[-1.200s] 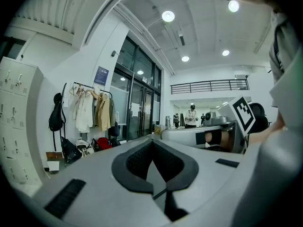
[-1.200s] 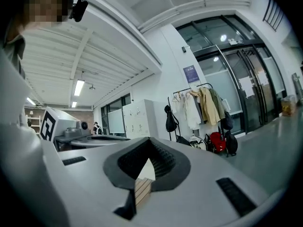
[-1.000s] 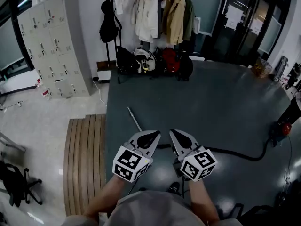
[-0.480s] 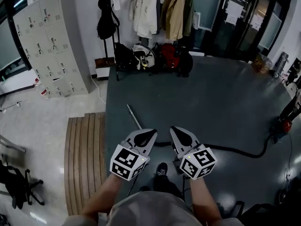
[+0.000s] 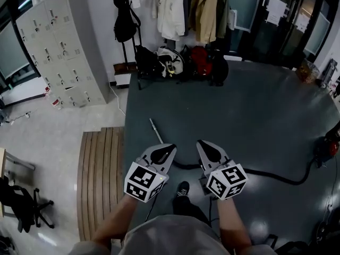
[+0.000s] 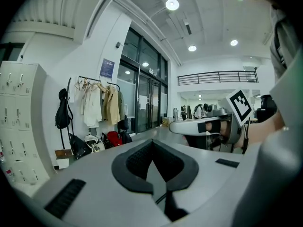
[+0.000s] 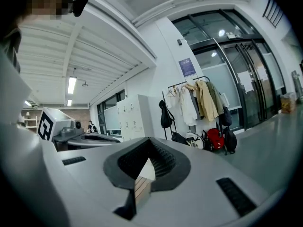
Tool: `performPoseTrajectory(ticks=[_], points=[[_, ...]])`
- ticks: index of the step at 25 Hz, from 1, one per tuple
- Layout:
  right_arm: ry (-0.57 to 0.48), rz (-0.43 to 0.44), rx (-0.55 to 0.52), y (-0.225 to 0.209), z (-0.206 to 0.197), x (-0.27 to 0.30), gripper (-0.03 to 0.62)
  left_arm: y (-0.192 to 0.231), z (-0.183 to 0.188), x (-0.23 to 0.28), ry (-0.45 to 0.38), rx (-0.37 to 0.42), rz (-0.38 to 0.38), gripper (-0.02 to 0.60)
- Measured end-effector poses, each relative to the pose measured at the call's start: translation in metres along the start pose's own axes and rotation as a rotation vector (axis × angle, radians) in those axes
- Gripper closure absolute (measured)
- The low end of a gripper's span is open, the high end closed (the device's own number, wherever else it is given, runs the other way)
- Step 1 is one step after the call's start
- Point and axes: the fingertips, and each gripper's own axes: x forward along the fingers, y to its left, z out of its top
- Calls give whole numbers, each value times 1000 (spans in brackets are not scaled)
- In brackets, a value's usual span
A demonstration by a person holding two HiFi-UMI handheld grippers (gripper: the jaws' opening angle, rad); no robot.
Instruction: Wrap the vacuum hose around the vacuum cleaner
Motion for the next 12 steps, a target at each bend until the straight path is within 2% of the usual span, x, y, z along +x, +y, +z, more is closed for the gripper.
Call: performPoseTrajectory(ticks=[12], points=[[52, 54, 33, -110, 12, 84, 588, 73, 7, 109, 67, -18, 70, 574]])
